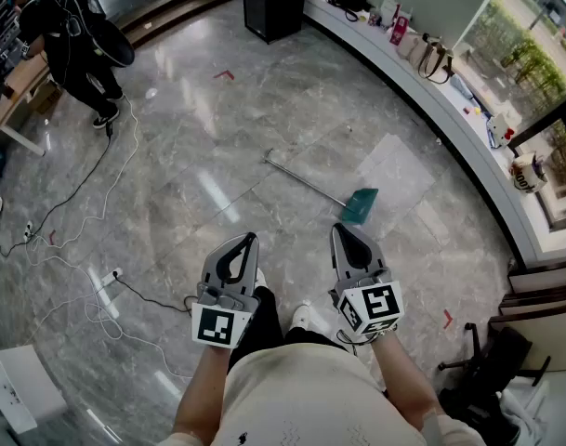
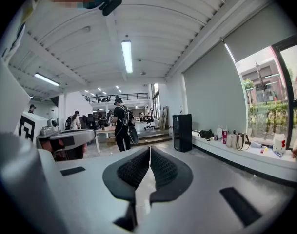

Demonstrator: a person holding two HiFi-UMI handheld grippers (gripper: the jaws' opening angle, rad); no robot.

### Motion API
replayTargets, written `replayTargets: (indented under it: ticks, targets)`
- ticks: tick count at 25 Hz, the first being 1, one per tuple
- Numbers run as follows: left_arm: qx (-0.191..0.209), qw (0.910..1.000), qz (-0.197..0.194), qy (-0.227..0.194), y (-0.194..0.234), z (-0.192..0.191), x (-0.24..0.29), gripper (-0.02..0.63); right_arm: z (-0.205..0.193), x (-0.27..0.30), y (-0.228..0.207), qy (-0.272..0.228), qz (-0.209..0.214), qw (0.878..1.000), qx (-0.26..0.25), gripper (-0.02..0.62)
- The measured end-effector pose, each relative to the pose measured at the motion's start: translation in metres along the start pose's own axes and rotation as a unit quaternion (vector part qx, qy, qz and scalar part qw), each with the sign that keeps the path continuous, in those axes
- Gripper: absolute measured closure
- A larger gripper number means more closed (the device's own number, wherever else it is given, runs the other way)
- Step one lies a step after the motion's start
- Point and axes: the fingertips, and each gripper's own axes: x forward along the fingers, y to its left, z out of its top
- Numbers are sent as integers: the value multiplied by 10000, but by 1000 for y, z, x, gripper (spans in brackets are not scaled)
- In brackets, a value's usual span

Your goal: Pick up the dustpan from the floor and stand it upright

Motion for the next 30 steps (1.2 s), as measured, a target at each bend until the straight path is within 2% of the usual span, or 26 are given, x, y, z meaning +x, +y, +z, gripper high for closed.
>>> replayTargets:
  ticks: [6, 10, 16, 21, 23, 25, 28, 30]
  targets:
    - [-79, 9998, -162, 30, 101, -6, 58, 595, 14, 108, 5, 62, -116, 9999, 102, 577]
    - [2, 9994, -332, 32, 149, -6, 96, 595, 21, 161, 2, 74, -212, 9997, 85, 577]
    - [-59, 9991, -354, 226, 189, -28, 165, 595, 13, 225, -32, 283, -264, 9991, 182, 577]
    - [-23, 9991, -340, 256, 206, -41, 237, 595, 5, 292, -77, 573, 0, 9982, 174, 577]
    - [-13, 9992, -271, 287, 220, -50, 262, 595, -5, 329, -91, 842, 208, 9961, 149, 577]
    - [12, 9993, -218, 299, 238, -63, 287, 595, -26, 372, -103, 1322, 414, 9904, 33, 577]
    - [29, 9990, -191, 391, 266, -93, 322, 595, -70, 434, -119, 2099, 624, 9752, -337, 577]
    - [-8, 9986, -166, 510, 285, -119, 339, 595, -99, 469, -122, 2415, 825, 9660, -418, 577]
